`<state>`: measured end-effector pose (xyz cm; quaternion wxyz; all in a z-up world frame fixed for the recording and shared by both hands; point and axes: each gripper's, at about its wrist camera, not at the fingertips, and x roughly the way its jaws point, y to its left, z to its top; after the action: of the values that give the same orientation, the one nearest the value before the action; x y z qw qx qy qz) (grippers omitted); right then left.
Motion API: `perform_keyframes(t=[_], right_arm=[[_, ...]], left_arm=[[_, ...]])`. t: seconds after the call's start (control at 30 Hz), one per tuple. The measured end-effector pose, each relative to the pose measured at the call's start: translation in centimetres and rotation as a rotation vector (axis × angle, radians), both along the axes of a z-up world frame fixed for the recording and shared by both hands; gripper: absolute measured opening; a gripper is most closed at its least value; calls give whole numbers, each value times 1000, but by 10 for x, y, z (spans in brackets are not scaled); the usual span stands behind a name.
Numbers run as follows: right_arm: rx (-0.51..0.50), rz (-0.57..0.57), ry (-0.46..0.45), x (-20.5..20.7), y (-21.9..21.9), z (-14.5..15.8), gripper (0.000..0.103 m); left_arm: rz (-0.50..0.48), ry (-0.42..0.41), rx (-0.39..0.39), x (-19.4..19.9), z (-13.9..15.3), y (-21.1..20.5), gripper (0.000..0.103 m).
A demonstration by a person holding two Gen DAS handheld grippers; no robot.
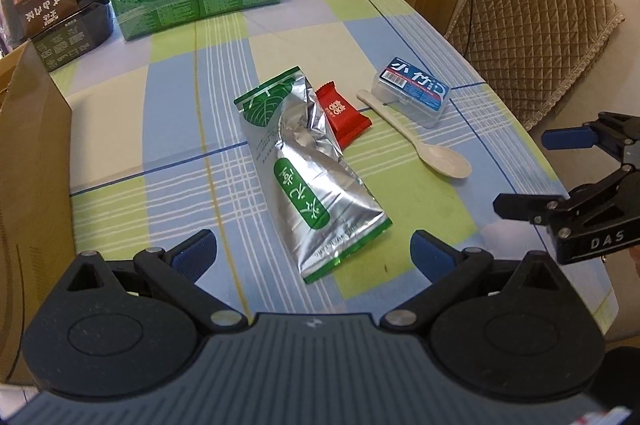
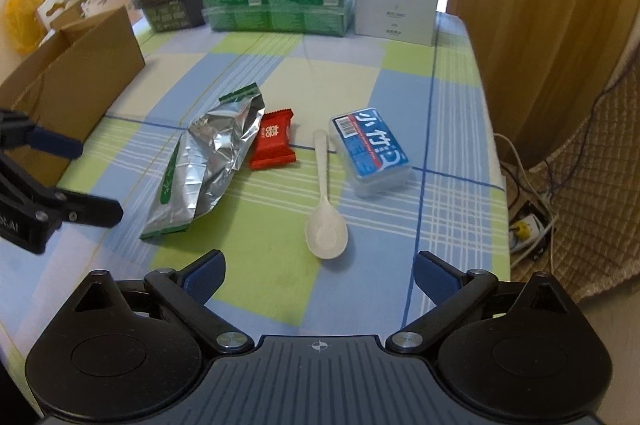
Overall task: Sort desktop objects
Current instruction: 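Move both tools back toward the foil bag and white spoon, then grasp the silver foil tea bag with the left tool while the right tool grasps the white spoon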
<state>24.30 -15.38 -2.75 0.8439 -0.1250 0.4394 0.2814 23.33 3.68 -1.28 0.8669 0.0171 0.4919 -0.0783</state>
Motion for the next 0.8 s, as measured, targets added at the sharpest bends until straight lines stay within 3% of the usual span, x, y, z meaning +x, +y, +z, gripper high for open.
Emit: perform_keyframes(t=[0.3, 0.37, 0.63, 0.8], right_arm=[[-39, 101, 33, 29, 14, -25, 69], [-44, 119, 40, 34, 17, -31, 59], [-83, 125, 50, 46, 25, -50, 49], [-92, 127, 60, 49, 30, -56, 34]], left_arm=[[-10, 10, 7, 26, -11, 2, 101], [-13, 13, 9, 32, -15, 2, 101], [-12, 26, -20, 53, -31, 2, 101], [-2, 50, -42, 63, -46, 4, 101]])
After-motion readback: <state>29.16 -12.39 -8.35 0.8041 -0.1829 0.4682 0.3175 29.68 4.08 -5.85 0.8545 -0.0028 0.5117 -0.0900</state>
